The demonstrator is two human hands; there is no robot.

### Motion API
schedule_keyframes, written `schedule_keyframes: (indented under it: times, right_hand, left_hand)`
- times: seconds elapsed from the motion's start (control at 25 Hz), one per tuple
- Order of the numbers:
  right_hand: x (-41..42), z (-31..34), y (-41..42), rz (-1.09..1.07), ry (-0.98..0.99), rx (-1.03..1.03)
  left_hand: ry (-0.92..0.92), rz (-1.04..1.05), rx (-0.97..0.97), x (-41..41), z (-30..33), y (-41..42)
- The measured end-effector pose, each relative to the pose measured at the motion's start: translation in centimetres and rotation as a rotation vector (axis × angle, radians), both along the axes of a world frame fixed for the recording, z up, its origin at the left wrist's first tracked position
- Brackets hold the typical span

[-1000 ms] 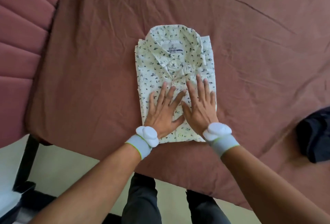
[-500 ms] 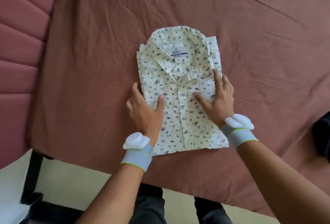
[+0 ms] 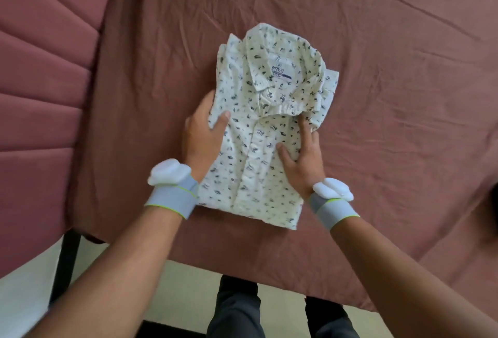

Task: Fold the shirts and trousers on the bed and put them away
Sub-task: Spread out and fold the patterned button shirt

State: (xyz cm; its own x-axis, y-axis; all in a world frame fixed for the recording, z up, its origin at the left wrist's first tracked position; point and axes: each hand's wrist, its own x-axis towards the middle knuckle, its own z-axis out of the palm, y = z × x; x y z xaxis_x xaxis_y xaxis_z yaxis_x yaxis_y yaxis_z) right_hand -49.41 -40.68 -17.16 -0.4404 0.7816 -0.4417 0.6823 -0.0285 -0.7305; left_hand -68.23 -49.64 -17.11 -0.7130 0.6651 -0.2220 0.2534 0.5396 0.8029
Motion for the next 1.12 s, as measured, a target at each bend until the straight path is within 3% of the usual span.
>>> schedule_keyframes:
  times: [0.12, 0.24, 0.36, 0.44, 0.56, 0.72, 0.84, 0.96, 1.12]
  right_hand:
    - [-5.0, 0.2, -2.8, -0.074, 0.017, -0.023]
    - [-8.2, 0.4, -3.3, 0.040, -0.077, -0.018]
    - [-9.1, 0.8, -3.5, 0.235, -0.356, 0.239]
    - [-8.8, 1.3, -3.6, 0.300, -0.406, 0.467]
    - [-9.5, 1.9, -3.0, 0.425, -0.358, 0.637]
    - [-10.0, -1.4, -1.5, 0.653, -0.466, 0.537]
    - [-9.3, -2.5, -0.4, 0.686, -0.488, 0.459]
    - [-9.3, -0.1, 0.1, 0.657, -0.342, 0.431]
    - [-2.9, 1.3, 1.5, 0.544, -0.311, 0.398]
  left_hand:
    - [0.003, -0.119, -0.013, -6.4, 0.1, -0.4]
    - [0.052, -0.089, -0.044, -9.8, -0.2, -2.1]
    - [0.371, -0.053, -0.101, -10.4, -0.2, -4.2]
    - [0.565, -0.215, -0.143, -8.3, 0.1, -4.6]
    - [0.543, -0.531, -0.315, -5.2, -1.0, -4.9]
    - [0.531, -0.547, -0.460, -5.4, -3.6, -5.5]
    - [0.547, -0.573, -0.503, -5.4, -3.7, -4.8]
    - [0.502, -0.501, -0.406, -5.1, -2.5, -5.2]
    - [0.495, -0.537, -0.071, 1.3, -0.4, -3.0]
